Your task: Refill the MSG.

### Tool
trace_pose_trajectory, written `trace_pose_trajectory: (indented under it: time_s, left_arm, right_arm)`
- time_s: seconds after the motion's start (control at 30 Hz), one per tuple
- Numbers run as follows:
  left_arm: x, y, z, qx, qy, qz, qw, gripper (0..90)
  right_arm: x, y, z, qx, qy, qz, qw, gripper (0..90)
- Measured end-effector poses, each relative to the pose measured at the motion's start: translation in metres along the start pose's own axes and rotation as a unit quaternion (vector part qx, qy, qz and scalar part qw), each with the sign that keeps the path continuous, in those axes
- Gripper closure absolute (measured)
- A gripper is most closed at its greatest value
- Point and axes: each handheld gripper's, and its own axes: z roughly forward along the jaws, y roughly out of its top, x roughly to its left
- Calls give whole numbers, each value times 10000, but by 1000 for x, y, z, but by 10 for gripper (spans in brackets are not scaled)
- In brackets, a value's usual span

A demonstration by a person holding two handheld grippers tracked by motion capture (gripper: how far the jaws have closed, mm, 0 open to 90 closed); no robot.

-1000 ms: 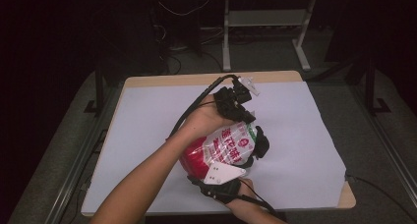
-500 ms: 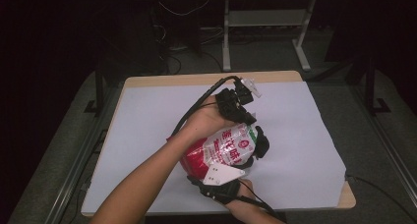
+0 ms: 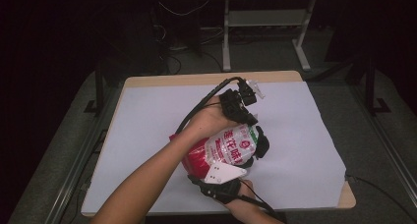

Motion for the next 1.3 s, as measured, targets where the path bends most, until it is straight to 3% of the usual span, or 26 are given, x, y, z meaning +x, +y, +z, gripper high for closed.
trace_pose_trajectory:
  time_s: [0.57, 1.3]
  left_arm:
    - [3, -9, -1, -229, -286, -90, 9993, 900]
    - [1, -3, 10, -74, -430, -64, 9990, 900]
  right_arm:
    - [4, 1, 3, 176, -72, -13, 9998, 788]
    - [3, 3, 1, 160, -60, 117, 9998, 789]
